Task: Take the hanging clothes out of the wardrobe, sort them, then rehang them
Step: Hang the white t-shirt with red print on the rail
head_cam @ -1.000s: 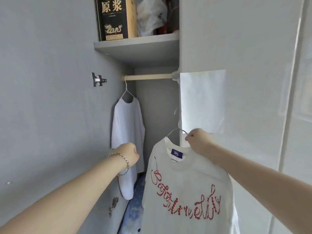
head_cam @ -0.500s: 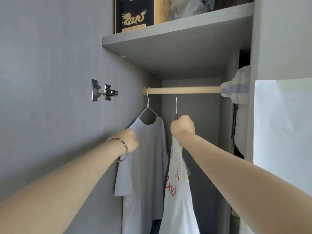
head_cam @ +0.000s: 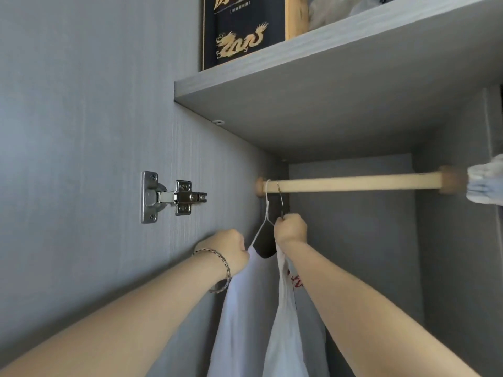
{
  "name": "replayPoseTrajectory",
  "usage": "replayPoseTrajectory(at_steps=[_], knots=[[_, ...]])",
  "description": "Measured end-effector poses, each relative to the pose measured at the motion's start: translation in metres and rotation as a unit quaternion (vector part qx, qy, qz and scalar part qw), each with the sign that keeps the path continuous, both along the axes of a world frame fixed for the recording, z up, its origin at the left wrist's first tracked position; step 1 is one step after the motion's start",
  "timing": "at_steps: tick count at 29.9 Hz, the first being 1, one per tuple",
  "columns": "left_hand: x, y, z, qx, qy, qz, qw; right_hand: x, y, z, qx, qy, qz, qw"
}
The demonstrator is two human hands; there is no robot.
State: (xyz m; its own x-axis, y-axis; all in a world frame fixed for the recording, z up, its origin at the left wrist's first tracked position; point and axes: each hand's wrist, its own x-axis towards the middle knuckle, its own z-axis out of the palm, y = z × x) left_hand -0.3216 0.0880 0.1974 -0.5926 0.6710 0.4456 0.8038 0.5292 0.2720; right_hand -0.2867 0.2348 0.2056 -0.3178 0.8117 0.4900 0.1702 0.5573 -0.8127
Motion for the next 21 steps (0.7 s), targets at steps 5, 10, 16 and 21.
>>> replayPoseTrajectory(at_steps=[5,10,16,21], knots=[[-0.007,0.006,0.002,0.009,0.03,0.012,0.999,-0.03,-0.007,-0.014,0.009,-0.032,0.087,0.996],[-0.001,-0.002,-0.001,0.033,0.06,0.029,0.997,-0.029,-0.026,-0.034,0.029,-0.089,0.155,0.983],[0.016,-0.022,-0.012,0.008,0.073,0.054,0.996,-0.003,-0.019,-0.032,0.038,-0.101,0.23,0.967],[0.035,-0.045,-0.024,-0.036,0.054,0.06,0.996,0.034,-0.019,-0.047,-0.052,-0.153,0.109,0.981]])
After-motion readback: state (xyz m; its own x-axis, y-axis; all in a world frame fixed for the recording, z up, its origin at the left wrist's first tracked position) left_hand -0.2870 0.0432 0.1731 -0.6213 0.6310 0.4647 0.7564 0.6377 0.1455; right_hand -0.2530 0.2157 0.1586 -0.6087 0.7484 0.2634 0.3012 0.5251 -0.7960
